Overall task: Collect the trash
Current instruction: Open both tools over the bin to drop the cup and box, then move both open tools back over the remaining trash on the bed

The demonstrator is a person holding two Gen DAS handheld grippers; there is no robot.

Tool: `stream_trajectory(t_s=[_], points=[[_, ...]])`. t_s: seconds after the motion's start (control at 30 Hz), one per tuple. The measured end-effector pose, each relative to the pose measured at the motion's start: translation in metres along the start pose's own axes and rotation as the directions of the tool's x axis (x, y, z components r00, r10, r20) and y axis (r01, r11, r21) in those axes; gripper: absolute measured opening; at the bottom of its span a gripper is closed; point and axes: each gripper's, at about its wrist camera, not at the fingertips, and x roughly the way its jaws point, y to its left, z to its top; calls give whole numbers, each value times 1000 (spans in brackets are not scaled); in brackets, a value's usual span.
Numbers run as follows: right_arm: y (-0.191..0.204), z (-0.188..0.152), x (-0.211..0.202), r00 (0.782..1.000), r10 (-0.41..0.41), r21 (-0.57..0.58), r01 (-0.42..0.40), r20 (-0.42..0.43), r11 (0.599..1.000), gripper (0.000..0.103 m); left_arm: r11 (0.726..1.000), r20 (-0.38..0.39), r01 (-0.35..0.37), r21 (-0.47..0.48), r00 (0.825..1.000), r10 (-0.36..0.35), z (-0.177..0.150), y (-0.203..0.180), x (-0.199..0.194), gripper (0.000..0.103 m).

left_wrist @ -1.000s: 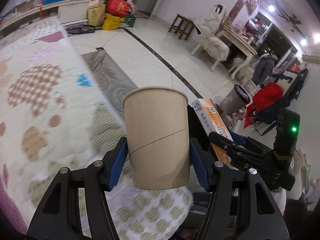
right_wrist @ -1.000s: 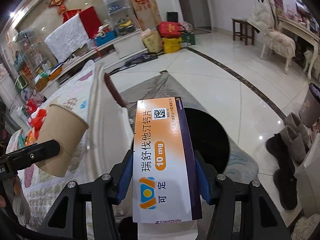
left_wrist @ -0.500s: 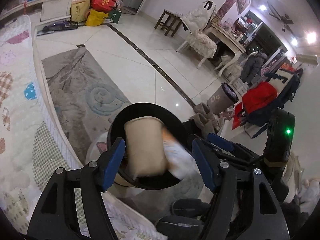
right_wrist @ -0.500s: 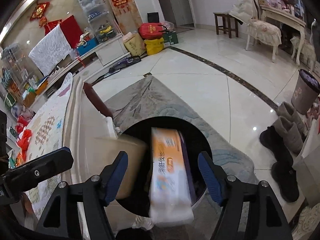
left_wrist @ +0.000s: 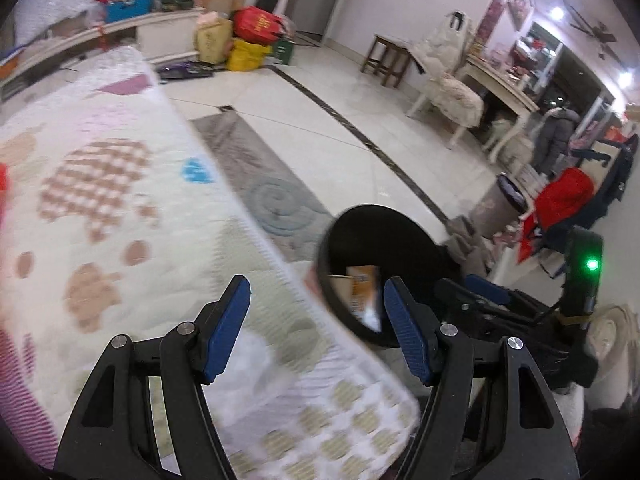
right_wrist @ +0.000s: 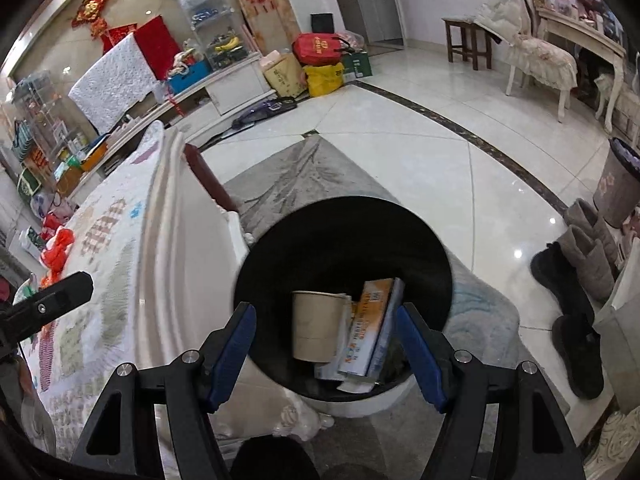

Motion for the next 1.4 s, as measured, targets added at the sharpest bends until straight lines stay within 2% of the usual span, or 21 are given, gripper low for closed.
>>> stream_trajectory(t_s=[0.33, 0.57, 0.73, 0.87, 0.97, 1.1, 1.2, 1.33, 1.4], points=[[83, 6, -3, 994, 110, -119, -107, 14, 987, 72, 989, 98, -143, -46, 984, 147, -17, 52, -57, 69], [150, 3, 3, 978, 208, -195, -207, -15, 959, 75, 971, 133, -201, -131, 967, 218, -33, 110, -101, 69], [203, -3, 14, 962, 262, -259, -271, -71, 927, 76, 944, 132, -234, -234, 954, 269, -48, 166, -140, 69], [235, -8, 20, 951, 291, -301, -308, -102, 903, 77, 903, 142, -257, -343, 937, 320, -61, 220, -177, 69], [258, -12, 25, 943, 307, -328, -331, -125, 885, 79, 859, 136, -275, -432, 922, 364, -66, 263, -198, 73], [278, -17, 28, 932, 329, -345, -361, -148, 866, 80, 784, 122, -233, -575, 924, 364, -77, 324, -209, 76], [296, -18, 31, 923, 349, -363, -385, -161, 849, 82, 726, 110, -229, -649, 915, 388, -83, 361, -208, 77], [314, -20, 32, 915, 365, -391, -403, -171, 827, 84, 676, 93, -210, -706, 919, 383, -83, 393, -192, 77], [322, -18, 34, 911, 373, -400, -412, -175, 818, 84, 661, 76, -208, -721, 925, 374, -82, 403, -181, 77]])
